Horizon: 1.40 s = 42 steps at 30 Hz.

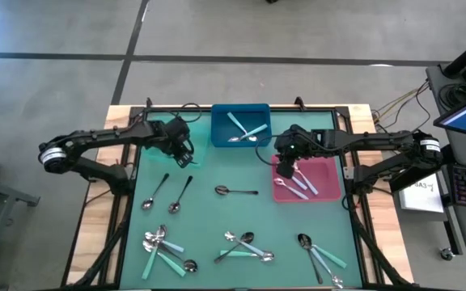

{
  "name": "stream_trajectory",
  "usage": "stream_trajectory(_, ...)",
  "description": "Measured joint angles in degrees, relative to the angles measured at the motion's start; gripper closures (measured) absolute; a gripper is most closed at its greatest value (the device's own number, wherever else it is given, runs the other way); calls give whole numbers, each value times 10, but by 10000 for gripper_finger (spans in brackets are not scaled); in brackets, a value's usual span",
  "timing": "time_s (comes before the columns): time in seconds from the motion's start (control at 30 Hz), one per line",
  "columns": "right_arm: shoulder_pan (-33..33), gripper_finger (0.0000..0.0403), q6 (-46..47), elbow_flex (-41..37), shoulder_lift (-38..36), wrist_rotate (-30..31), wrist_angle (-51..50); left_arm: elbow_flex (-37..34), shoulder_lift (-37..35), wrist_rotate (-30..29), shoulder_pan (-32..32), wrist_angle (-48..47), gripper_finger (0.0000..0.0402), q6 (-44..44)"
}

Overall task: Sort silverware by color (type)
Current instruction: Adjust the green bin

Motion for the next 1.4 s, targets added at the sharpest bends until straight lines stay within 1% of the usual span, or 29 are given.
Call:
stream_trajectory(0.2,0,291,9,0,0,0,1,19,-13,1,-5,15,286,14)
stream_trajectory(0.23,0,291,10,0,0,0,1,24,-19,8,-8,14,286,21)
stream_trajectory(0.33,0,291,23,0,0,1,1,33,-41,65,-25,-8,286,24)
stream_trajectory(0.37,0,291,24,0,0,1,1,33,-49,84,-33,-15,286,18)
stream_trajectory(0.43,0,291,24,0,0,1,0,32,-64,104,-56,-30,286,-4)
stream_trajectory(0.53,0,291,23,0,0,1,0,24,-80,109,-101,-56,286,-39)
stream_trajectory(0.67,0,291,14,0,0,2,1,8,-88,108,-156,-60,286,-83)
stream_trajectory(0.73,0,291,10,0,0,2,1,-2,-82,91,-171,-60,286,-102)
stream_trajectory(0.83,0,291,7,0,0,6,4,-16,-62,38,-176,-60,286,-126)
stream_trajectory(1.0,0,291,4,0,0,12,4,-36,-20,-28,-167,-57,286,-153)
stream_trajectory(1.17,0,291,4,0,0,12,4,-41,20,-89,-162,-50,286,-176)
stream_trajectory(1.3,0,291,8,0,0,12,4,-37,37,-133,-153,-42,286,-193)
stream_trajectory(1.4,0,291,9,0,0,12,4,-36,38,-154,-137,-30,286,-199)
